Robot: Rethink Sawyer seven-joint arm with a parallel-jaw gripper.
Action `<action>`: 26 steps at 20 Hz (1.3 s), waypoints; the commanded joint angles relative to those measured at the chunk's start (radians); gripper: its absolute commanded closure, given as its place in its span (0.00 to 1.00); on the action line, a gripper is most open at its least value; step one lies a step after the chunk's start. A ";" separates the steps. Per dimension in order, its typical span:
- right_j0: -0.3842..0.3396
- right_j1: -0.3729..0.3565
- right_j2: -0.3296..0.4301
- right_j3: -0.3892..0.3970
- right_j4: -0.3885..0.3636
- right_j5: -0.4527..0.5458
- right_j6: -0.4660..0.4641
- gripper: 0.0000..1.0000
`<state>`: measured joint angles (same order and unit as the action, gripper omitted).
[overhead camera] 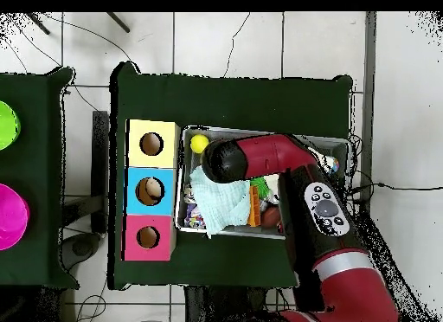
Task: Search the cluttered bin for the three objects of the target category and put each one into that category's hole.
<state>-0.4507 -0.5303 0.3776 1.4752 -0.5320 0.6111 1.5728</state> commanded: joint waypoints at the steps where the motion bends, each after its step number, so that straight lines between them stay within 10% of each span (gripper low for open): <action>1: -0.035 -0.009 0.021 0.016 -0.056 0.138 -0.193 0.00; 26: -0.078 0.059 0.051 0.074 0.027 -0.247 0.105 0.00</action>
<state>-0.5088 -0.5400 0.3788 1.4846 -0.5273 0.4424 1.5728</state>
